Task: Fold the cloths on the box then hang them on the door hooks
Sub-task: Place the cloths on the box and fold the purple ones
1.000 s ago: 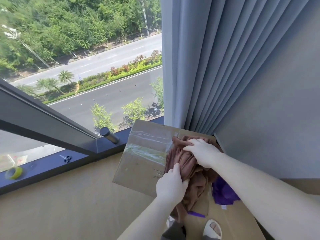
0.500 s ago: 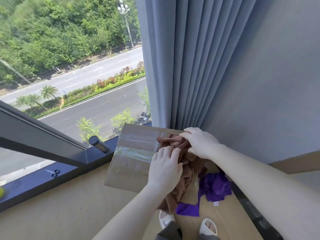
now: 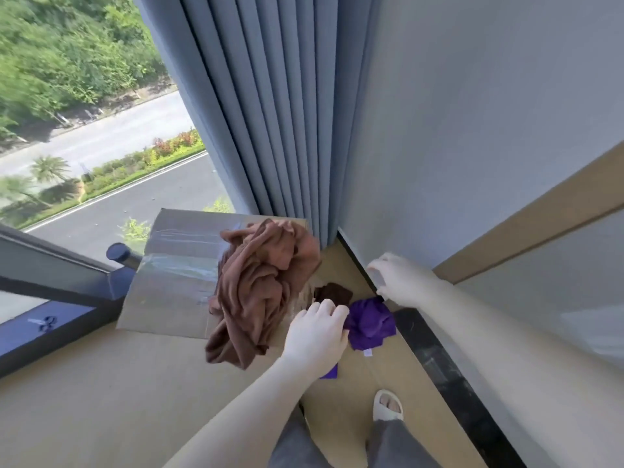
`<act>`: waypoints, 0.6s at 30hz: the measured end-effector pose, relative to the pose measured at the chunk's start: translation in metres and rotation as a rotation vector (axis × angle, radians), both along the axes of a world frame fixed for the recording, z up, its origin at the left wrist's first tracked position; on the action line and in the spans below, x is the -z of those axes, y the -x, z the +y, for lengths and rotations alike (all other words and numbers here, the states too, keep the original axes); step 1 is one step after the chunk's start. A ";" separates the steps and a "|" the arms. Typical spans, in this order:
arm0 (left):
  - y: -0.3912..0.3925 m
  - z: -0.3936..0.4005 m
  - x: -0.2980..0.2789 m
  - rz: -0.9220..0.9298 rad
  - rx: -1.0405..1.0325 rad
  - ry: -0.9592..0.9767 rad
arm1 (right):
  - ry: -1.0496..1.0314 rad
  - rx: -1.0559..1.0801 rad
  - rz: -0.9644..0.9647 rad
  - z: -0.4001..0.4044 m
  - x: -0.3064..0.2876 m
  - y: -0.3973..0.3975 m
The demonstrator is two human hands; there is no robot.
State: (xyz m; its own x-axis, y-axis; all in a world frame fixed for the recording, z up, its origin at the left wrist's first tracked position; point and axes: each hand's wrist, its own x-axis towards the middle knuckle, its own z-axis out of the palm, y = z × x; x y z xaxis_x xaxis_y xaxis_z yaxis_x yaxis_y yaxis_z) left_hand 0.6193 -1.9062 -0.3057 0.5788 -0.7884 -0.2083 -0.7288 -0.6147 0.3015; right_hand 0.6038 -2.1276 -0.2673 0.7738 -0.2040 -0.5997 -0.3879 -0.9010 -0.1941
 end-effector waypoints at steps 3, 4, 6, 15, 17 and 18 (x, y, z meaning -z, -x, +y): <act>0.020 -0.023 0.007 0.018 -0.085 -0.054 | -0.033 -0.056 0.039 -0.023 0.019 0.026; 0.020 -0.027 0.010 0.030 -0.103 -0.067 | -0.035 -0.066 0.042 -0.026 0.022 0.030; 0.031 -0.040 0.020 0.048 -0.151 -0.097 | -0.034 -0.106 0.064 -0.036 0.032 0.041; 0.052 -0.061 0.075 0.202 -0.299 -0.226 | -0.103 -0.178 0.121 -0.044 0.090 0.056; 0.052 -0.060 0.100 0.239 -0.306 -0.250 | -0.116 -0.180 0.150 -0.042 0.115 0.055; 0.051 -0.059 0.117 0.261 -0.309 -0.262 | -0.118 -0.178 0.161 -0.040 0.129 0.055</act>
State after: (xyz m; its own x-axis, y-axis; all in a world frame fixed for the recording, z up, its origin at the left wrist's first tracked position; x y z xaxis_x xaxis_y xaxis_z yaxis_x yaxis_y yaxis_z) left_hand 0.5680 -1.9655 -0.4226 0.6799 -0.4891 -0.5464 -0.4206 -0.8704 0.2557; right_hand 0.5491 -2.1678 -0.3965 0.6838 0.0054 -0.7296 -0.2594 -0.9328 -0.2500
